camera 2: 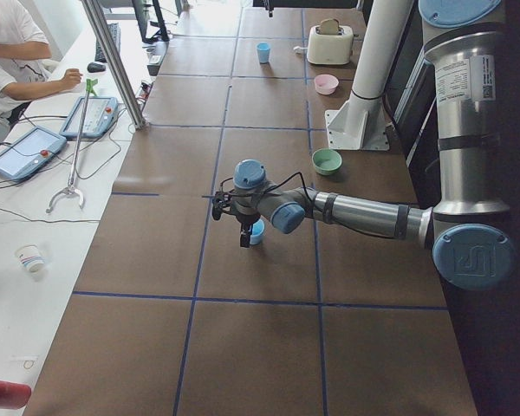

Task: Stack blue cups with both arms
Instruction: 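Lower the left gripper onto the light blue cup and grasp it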

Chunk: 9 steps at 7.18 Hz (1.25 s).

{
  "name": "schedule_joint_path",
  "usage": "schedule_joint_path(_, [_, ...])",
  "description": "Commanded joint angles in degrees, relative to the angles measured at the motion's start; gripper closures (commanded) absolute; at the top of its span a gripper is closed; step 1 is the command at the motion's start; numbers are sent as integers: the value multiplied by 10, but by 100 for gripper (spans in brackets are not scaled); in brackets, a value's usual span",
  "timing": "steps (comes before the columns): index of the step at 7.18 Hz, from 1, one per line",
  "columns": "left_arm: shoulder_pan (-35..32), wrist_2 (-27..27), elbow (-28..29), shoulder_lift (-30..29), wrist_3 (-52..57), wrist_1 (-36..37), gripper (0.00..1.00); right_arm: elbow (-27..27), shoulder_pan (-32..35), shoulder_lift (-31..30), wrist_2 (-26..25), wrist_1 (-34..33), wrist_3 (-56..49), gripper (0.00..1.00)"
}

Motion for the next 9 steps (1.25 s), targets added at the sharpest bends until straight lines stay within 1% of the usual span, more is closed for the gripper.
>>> schedule_joint_path(1, [35,5,19,-2,-3,-1,0,1,0,0,0,1,-1,0])
schedule_joint_path(3, [49,5,29,-2,-3,-1,0,1,0,0,0,1,0,0])
schedule_joint_path(4, [51,12,43,-7,-5,-1,4,1,0,0,0,1,0,0])
schedule_joint_path(5, [51,22,48,-10,-12,-2,40,0,0,-1,0,1,-1,0])
schedule_joint_path(6, [51,22,48,-11,-11,-2,74,0,0,0,0,0,-1,0])
schedule_joint_path(7, [51,22,48,-14,-12,-2,92,-1,0,0,0,1,-1,0])
schedule_joint_path(9, [51,15,34,-30,-21,-1,100,-1,0,0,0,1,-1,0])
